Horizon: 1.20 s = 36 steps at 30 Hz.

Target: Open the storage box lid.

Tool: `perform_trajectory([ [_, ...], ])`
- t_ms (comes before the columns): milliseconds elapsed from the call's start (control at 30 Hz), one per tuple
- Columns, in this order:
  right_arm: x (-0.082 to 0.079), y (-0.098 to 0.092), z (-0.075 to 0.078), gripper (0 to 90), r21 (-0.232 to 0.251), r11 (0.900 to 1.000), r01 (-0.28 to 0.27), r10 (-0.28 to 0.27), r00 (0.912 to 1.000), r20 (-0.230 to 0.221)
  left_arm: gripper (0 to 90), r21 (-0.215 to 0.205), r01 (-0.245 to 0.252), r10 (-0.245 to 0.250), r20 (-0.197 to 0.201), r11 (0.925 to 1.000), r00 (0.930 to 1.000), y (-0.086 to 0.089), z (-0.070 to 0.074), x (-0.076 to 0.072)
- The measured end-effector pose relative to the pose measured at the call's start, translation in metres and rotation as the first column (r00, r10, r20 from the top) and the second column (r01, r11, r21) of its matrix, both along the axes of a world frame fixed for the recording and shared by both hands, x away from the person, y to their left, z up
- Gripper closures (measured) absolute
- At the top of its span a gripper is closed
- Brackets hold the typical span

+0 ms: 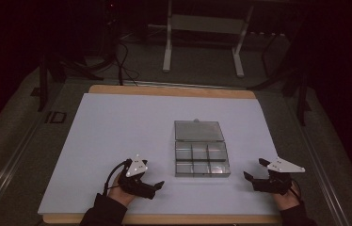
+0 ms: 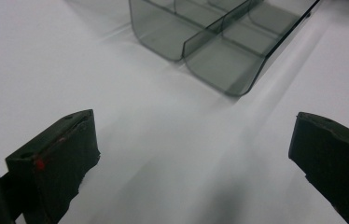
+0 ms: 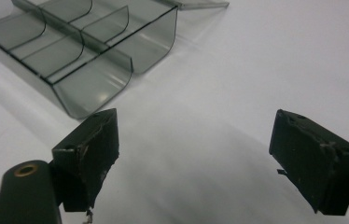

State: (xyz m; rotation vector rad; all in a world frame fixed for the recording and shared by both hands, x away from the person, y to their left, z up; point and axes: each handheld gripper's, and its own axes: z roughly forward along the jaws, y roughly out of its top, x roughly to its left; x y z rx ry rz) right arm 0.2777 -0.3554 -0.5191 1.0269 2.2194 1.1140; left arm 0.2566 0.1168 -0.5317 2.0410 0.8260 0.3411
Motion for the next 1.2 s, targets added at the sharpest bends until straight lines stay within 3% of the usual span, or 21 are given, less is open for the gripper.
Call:
perform_trajectory([
  [133, -0.004, -0.001, -0.004, 14.7, 0.003, 1.000, 0.005, -0.005, 1.0000, -0.003, 2.4, 0.024, -0.031, 0.031, 0.002, 0.9992, 0.9995, 0.004, -0.002, -0.004],
  [333, -0.008, 0.000, -0.013, 14.2, -0.011, 0.999, 0.031, -0.031, 0.9994, 0.019, 2.4, 0.016, -0.071, 0.071, 0.007, 0.9973, 0.9974, 0.007, -0.005, -0.010],
  [533, -0.011, -0.003, -0.012, 14.0, 0.007, 0.996, 0.086, -0.086, 0.9942, 0.064, 2.4, 0.054, -0.117, 0.113, 0.064, 0.9917, 0.9915, 0.003, -0.006, -0.017],
  [900, -0.010, -0.004, -0.014, 14.0, 0.012, 0.988, 0.154, -0.155, 0.9860, 0.061, 2.4, 0.071, -0.146, 0.138, 0.099, 0.9868, 0.9854, 0.001, -0.007, -0.019],
  [1200, -0.009, -0.003, -0.014, 14.0, 0.005, 0.987, 0.158, -0.158, 0.9859, 0.053, 2.4, 0.085, -0.154, 0.144, 0.110, 0.9845, 0.9834, -0.001, -0.007, -0.020],
])
